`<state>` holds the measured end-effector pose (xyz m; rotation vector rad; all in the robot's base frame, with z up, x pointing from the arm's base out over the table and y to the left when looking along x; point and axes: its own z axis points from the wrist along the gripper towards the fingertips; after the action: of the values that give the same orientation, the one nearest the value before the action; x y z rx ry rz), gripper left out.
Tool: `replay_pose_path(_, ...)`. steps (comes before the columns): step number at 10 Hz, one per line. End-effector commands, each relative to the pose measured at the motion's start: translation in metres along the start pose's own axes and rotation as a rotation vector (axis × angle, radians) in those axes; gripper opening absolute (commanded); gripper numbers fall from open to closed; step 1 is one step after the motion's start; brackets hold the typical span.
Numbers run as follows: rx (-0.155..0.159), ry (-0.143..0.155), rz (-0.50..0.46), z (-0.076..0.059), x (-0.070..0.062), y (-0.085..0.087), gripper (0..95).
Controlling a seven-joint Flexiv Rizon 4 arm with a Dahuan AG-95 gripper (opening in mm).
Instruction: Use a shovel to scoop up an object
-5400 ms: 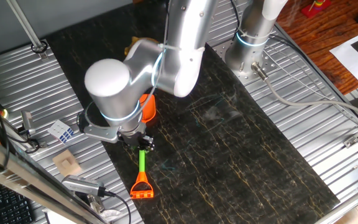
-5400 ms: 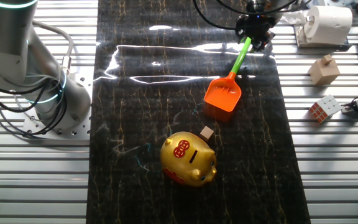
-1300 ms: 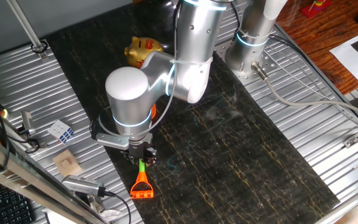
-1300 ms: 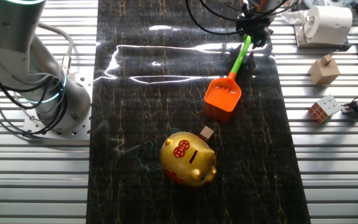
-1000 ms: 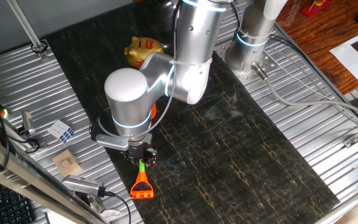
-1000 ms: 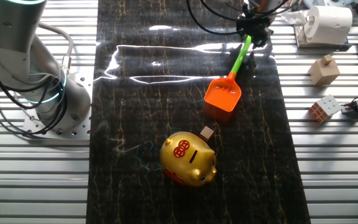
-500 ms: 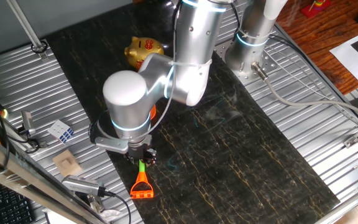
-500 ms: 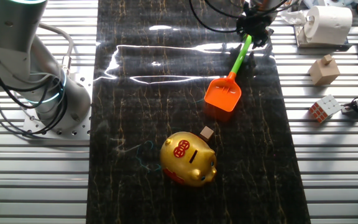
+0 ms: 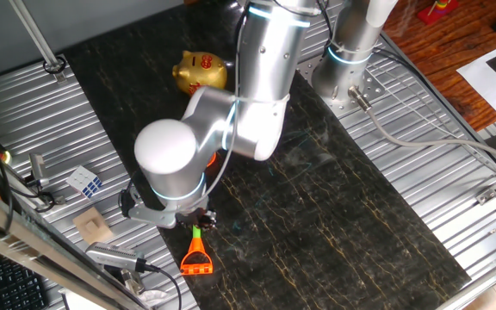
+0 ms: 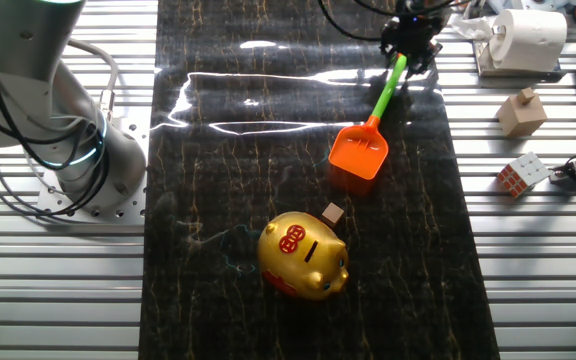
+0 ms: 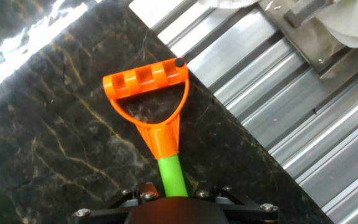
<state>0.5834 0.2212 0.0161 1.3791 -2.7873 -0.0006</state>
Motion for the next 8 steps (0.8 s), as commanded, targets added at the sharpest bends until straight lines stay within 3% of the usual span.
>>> replay_pose_path(1, 0.01, 0.004, -0.021, 0.0028, 0.0083, 0.0029, 38.0)
replay_pose_path(3, 0.014, 0.011, -0.036, 0.0038, 0.0128, 0.0039, 38.0)
replay_pose_path(8, 0.021, 0.064, -0.061, 0.0003, 0.0144, 0.0034, 38.0)
